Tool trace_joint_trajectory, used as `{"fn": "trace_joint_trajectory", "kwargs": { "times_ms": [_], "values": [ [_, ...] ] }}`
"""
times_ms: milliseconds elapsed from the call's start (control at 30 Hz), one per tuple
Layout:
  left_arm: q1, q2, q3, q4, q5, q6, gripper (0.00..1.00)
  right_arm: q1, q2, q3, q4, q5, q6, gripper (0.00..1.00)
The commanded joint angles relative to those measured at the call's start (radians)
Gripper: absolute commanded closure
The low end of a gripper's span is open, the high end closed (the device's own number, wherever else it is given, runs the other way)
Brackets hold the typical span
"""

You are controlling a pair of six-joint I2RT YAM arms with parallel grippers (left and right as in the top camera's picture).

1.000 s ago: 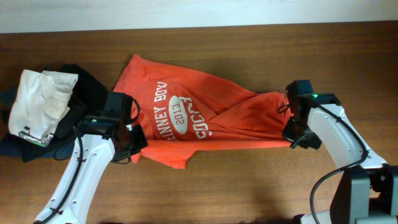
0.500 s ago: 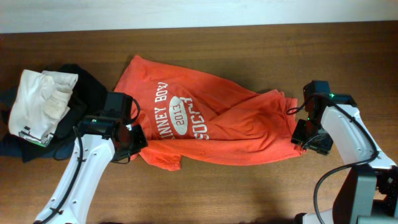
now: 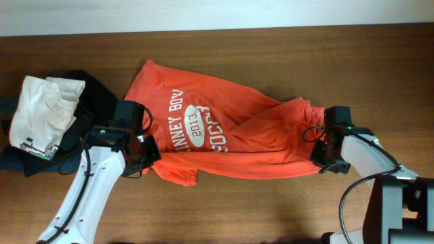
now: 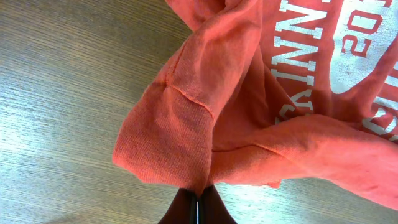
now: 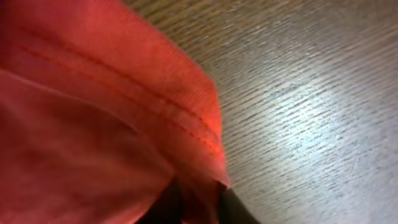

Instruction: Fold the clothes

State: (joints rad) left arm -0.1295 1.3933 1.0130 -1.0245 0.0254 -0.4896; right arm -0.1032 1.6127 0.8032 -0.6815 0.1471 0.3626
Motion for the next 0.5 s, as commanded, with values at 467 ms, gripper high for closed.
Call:
{"fn": "trace_joint_trajectory", "kwargs": {
  "times_ms": [467],
  "values": [
    [0.023, -0.119, 0.414, -0.075, -0.008, 0.243, 1.0, -0.003, -0.103, 0.751, -0.689, -0.281, -0.18, 0.96]
  ]
}}
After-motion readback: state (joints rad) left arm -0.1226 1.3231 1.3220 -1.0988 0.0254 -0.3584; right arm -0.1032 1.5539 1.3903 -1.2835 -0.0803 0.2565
